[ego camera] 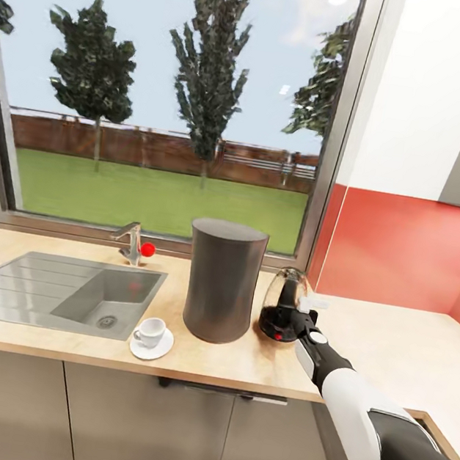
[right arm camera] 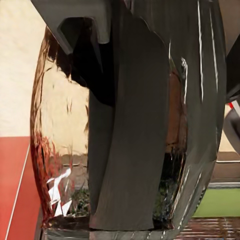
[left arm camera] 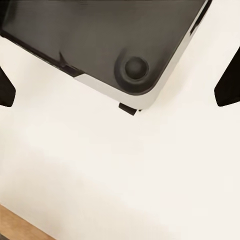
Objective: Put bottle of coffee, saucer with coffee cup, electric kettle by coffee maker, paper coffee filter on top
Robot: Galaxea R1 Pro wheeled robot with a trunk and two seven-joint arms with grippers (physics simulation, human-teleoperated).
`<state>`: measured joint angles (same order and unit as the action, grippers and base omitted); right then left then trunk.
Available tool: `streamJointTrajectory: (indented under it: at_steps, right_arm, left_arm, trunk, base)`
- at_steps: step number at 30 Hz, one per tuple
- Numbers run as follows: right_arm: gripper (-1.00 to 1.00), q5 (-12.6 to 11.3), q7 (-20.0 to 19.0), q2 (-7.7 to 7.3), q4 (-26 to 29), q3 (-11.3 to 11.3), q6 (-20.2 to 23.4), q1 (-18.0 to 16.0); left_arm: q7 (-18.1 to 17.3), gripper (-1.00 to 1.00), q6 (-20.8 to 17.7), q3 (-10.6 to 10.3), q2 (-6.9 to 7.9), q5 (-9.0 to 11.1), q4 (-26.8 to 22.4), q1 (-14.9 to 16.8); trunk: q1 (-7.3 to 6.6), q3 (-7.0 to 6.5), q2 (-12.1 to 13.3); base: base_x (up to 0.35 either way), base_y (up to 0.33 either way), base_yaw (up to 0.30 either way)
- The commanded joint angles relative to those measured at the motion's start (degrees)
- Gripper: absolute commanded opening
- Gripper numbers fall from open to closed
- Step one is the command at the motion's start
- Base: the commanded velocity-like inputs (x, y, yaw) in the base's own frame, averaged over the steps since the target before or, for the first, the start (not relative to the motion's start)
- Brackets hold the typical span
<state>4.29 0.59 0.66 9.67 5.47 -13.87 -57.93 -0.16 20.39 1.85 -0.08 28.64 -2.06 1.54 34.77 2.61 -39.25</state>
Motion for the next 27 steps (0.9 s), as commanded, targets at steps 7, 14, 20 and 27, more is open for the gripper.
streamJointTrajectory:
  at_steps: [7, 14, 20, 27]
  right_arm:
    - [-1.00, 0.9, 0.0, 0.04, 0.0, 0.4, -0.1, -0.1]
    - [-1.00, 1.3, 0.0, 0.04, 0.0, 0.4, -0.1, -0.1]
    - [-1.00, 1.3, 0.0, 0.04, 0.0, 0.4, -0.1, -0.1]
    - [-1.00, 1.3, 0.0, 0.04, 0.0, 0.4, -0.1, -0.1]
  left_arm:
    - [0.0, 1.00, 0.1, 0.2, -0.01, -0.1, 0.0, 0.0]
    - [0.0, 1.00, 0.1, 0.2, -0.01, -0.1, 0.0, 0.0]
    - [0.0, 1.00, 0.1, 0.2, -0.01, -0.1, 0.0, 0.0]
    - [0.0, 1.00, 0.1, 0.1, -0.01, -0.1, 0.0, 0.0]
  trunk:
    - [1.56, 1.36, -2.9]
    - [3.10, 2.62, -5.7]
    - [4.42, 3.70, -8.1]
    - [5.95, 4.95, -10.9]
  base:
    - [0.000, 0.000, 0.000]
    - [0.000, 0.000, 0.000]
    - [0.000, 0.000, 0.000]
    - [0.000, 0.000, 0.000]
